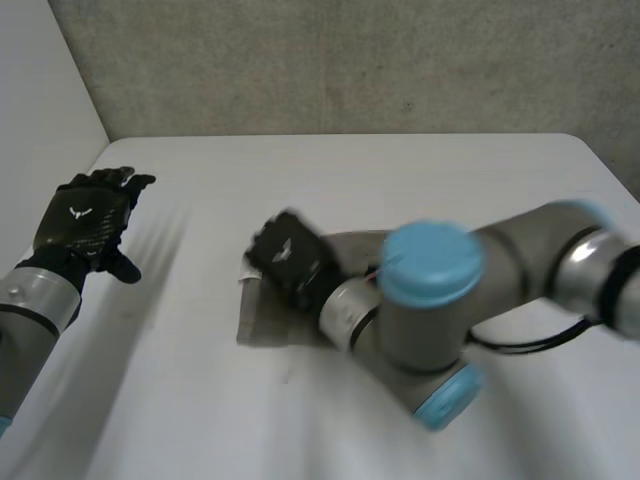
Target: Fold the laundry
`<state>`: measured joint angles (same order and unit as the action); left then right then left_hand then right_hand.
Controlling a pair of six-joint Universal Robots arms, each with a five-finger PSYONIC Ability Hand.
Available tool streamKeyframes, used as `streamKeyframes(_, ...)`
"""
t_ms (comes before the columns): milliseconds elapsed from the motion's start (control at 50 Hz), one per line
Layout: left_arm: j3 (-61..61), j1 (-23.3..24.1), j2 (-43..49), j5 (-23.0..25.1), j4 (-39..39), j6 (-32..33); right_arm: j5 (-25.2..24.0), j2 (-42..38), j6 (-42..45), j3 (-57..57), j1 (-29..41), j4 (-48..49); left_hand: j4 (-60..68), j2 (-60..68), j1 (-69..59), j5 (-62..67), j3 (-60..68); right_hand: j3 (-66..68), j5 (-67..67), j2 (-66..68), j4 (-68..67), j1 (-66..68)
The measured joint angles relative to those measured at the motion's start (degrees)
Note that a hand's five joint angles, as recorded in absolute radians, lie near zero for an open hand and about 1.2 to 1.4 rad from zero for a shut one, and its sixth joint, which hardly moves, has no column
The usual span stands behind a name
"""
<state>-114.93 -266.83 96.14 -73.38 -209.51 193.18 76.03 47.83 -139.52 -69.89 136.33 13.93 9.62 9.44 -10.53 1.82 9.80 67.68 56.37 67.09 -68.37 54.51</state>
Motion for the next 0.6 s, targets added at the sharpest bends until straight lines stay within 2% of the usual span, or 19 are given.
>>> streamKeyframes(20,0.0,0.0,0.0,0.0,0.0,0.0,0.0,0.0,0.0,0.0,0.0,0.0,0.0,0.0,0.0,0.0,0.0,0.0,0.0,0.0,0.0,0.0)
streamKeyframes(40,-0.1,0.1,0.0,0.0,0.0,0.0,0.1,-1.5,0.2,0.2,1.1,-0.1,0.0,0.0,0.0,0.0,0.0,-5.7,-5.0,-6.3,6.0,-4.0)
streamKeyframes(60,-0.1,0.2,0.0,0.0,0.0,0.0,0.3,-2.6,0.3,0.2,1.9,-0.2,0.0,0.0,0.0,0.0,0.0,-12.6,-11.0,-12.3,13.1,-8.7)
streamKeyframes(80,-0.1,0.4,0.0,0.0,0.0,0.0,0.7,-3.3,0.4,0.2,2.4,-0.3,0.0,0.0,0.0,0.0,0.0,-24.0,-21.7,-23.7,24.5,-19.3)
streamKeyframes(120,-0.1,0.7,0.0,0.0,0.0,0.0,1.4,-3.4,0.3,0.2,2.7,-0.4,0.0,0.0,0.0,0.0,0.0,-24.0,-21.7,-23.7,24.5,-19.3)
streamKeyframes(140,0.0,0.9,0.0,0.0,-0.1,0.0,2.0,-3.0,0.2,0.1,2.8,-0.5,0.0,0.0,0.0,0.0,0.0,-48.7,-45.9,-48.4,48.7,-39.3)
streamKeyframes(160,0.0,0.9,0.0,0.0,-0.1,0.0,2.0,-3.0,0.2,0.1,2.8,-0.5,0.0,0.0,0.0,0.0,0.0,-48.7,-45.9,-48.4,48.7,-39.3)
streamKeyframes(180,0.2,1.7,0.1,0.0,-0.1,0.0,3.6,-1.4,-0.4,-0.3,2.5,-0.6,0.0,0.0,0.0,0.0,0.0,-54.7,-52.2,-53.5,54.8,-42.2)
streamKeyframes(300,2.2,6.0,0.2,-0.3,0.3,0.0,9.2,7.6,-6.2,-3.7,-2.1,-1.1,0.0,0.0,0.0,0.0,0.0,-55.4,-52.9,-53.8,54.9,-42.2)
streamKeyframes(360,3.0,7.4,0.3,-0.5,0.5,0.0,10.3,10.0,-8.5,-5.2,-3.8,-1.4,0.0,0.0,0.0,0.0,0.0,-55.4,-52.9,-53.8,54.9,-42.2)
streamKeyframes(380,4.3,9.5,0.5,-0.7,1.3,0.0,11.3,13.1,-11.8,-7.7,-6.2,-2.1,0.0,0.0,0.0,0.0,0.0,-55.4,-52.9,-53.8,54.9,-42.2)
streamKeyframes(520,8.9,16.3,2.7,-1.8,5.0,0.0,11.6,18.4,-19.5,-15.8,-13.4,-5.0,0.0,0.0,0.4,0.0,-0.1,-55.4,-52.9,-53.8,54.9,-42.2)
streamKeyframes(600,13.6,20.9,5.9,-5.7,9.1,-0.1,10.3,19.8,-21.2,-22.8,-20.3,-6.3,0.0,0.0,0.4,0.0,-0.3,-55.4,-53.1,-53.8,54.9,-42.2)
